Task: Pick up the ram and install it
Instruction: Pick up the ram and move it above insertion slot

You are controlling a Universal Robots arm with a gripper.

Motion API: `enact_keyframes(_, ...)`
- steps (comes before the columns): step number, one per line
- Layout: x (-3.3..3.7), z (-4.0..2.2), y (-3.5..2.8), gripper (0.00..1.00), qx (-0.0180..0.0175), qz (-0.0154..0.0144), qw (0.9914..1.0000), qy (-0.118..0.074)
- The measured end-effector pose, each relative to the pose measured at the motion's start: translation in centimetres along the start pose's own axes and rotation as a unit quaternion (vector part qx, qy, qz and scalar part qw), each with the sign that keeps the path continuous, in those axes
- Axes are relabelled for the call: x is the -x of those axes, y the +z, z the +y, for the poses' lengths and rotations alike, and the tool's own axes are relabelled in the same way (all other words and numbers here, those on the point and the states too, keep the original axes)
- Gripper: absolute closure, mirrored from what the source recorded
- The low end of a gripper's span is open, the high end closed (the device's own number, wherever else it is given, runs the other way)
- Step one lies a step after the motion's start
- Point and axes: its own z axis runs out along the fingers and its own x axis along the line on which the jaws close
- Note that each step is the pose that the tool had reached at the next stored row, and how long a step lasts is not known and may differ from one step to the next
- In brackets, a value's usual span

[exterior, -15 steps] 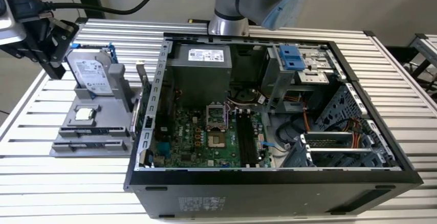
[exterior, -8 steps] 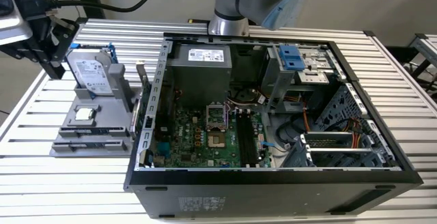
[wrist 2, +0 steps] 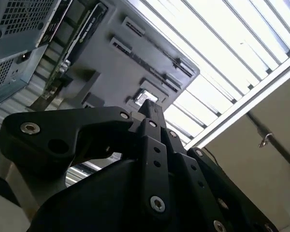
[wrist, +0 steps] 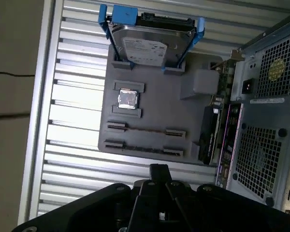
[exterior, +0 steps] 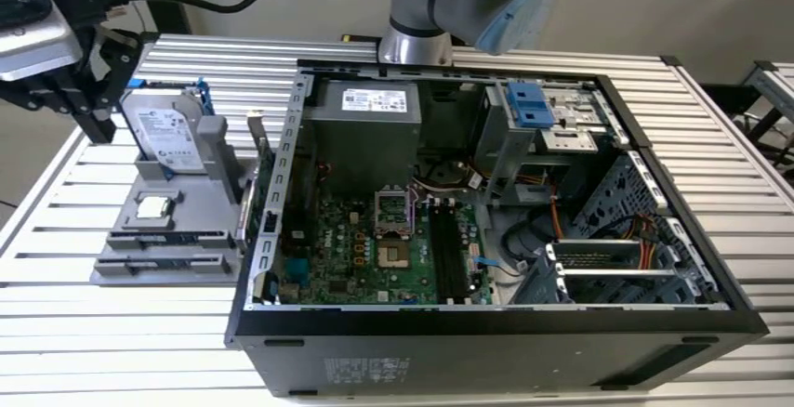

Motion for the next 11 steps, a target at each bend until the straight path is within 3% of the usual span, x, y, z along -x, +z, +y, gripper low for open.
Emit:
enact_keyframes(5,0.0,0.0,0.0,1.0,0.0009,0.0022,0.99899,-0.045)
enact_keyframes(7,0.0,0.0,0.0,1.0,0.0012,0.0031,0.998,-0.063)
enact_keyframes(11,0.0,0.0,0.0,1.0,0.002,0.0049,0.995,-0.1)
